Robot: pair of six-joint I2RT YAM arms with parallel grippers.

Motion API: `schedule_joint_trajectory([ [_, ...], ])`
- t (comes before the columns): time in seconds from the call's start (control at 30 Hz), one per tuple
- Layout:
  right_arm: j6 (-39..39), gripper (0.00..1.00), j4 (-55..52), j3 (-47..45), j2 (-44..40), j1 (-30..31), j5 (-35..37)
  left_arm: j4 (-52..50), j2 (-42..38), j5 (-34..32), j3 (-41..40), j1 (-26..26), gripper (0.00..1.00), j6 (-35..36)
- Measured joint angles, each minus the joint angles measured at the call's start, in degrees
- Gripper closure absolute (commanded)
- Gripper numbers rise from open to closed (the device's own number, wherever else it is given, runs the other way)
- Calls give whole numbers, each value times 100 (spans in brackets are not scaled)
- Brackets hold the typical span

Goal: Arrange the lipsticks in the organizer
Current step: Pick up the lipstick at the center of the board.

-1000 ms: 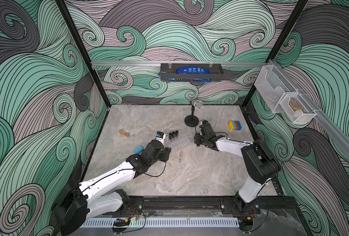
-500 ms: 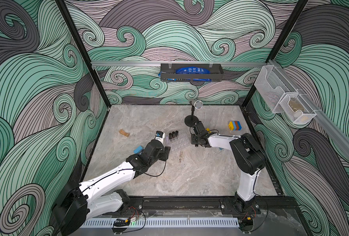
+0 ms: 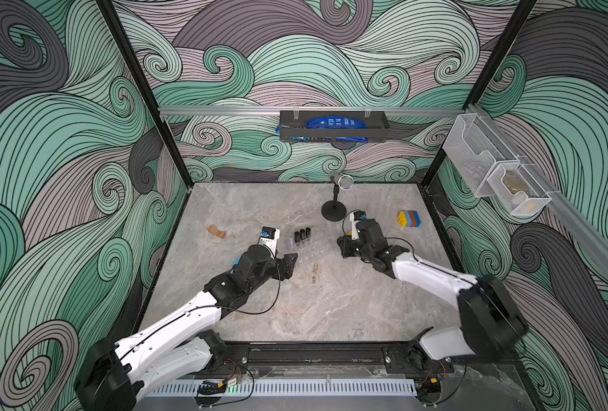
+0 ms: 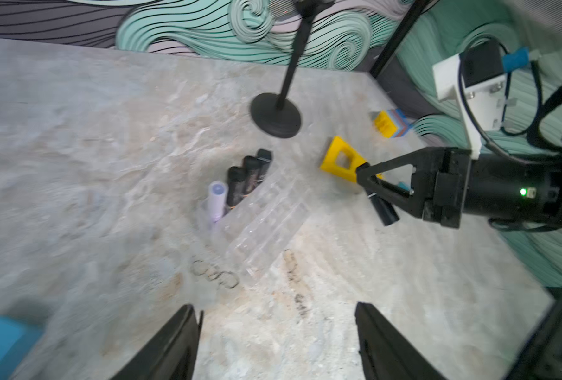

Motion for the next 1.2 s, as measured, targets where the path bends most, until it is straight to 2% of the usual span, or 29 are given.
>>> schedule_joint_trajectory([
  [0.1,221,87,1174,-831,-817,358,-837,542,446,951,-184,-162,30,-341],
  [0.2,516,89,2048,-1403,-1119,592,-1381,887,997,1657,-197,-356,32,-527],
  [0.43,1366,90,3613,-1878,-1165,785,-1987,2065,1143,2524,-293,-446,41,-931],
  [0.57,1799,90,4371,-2129,-1075,872,-2000,2697,1283,2828,-365,-446,52,-1156],
  [0.73,2124,89,4822,-2232,-977,999,-1939,3161,1335,3014,-455,-461,61,-1296],
  [1.0,2437,86,5515,-2236,-660,1158,-1567,3661,1370,3136,-546,-457,84,-1464],
  [1.1,2522,79,5709,-2236,-509,1176,-1480,3729,1388,3132,-581,-420,95,-1499],
  [1.2,2570,63,5696,-2236,-525,1211,-1453,3777,1309,3060,-678,-417,100,-1364],
])
